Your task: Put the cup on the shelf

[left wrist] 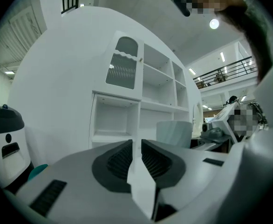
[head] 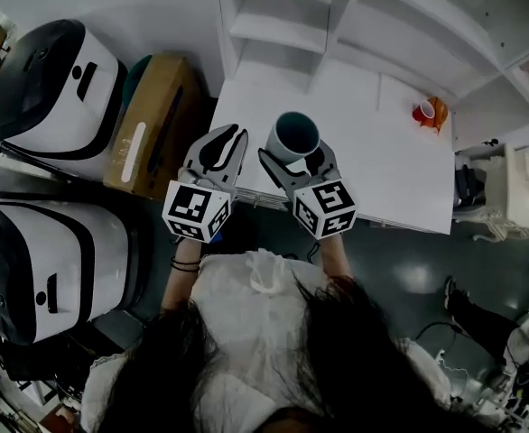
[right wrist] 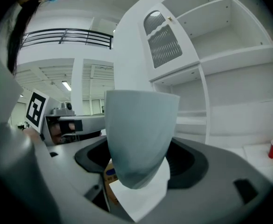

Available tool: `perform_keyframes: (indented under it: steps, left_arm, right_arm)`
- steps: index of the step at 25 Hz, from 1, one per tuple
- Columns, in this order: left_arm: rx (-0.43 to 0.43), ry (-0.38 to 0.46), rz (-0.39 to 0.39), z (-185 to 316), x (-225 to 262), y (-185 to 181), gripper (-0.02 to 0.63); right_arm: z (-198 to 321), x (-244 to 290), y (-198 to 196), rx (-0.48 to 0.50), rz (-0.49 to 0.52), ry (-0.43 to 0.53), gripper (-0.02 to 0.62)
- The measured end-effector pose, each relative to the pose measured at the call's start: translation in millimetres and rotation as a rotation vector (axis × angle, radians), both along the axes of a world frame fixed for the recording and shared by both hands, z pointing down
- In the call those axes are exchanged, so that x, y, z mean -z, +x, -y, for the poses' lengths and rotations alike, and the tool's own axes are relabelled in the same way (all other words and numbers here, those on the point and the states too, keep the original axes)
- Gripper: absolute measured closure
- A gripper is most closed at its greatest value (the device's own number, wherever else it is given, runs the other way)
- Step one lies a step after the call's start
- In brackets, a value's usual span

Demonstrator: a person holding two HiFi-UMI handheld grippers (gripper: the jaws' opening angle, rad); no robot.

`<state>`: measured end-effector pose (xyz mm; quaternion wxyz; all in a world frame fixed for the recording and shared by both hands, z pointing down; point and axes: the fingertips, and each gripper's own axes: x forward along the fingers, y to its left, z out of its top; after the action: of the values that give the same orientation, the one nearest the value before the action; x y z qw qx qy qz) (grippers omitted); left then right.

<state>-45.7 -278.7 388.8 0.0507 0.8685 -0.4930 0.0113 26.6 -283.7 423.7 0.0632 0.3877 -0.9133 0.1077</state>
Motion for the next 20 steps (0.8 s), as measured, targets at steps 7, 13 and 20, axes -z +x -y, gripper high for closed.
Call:
perform_keyframes:
  steps: [7,13,20]
  left_arm:
    - [-0.048,0.006,0.004,42,2,-23,0.551]
    - [-0.091,0.001,0.010,72,0,-34,0.551]
    - [-0.132,0.000,0.003,95,-1,-43,0.551]
  right_arm:
    - [46,5,-20,-0.050,-0.015,0.019,0.238]
    - [88,7,-31,-0.087,-0.051,0.043,0.238]
    - [146,16,-37,-0.131,-0.111,0.087,0.238]
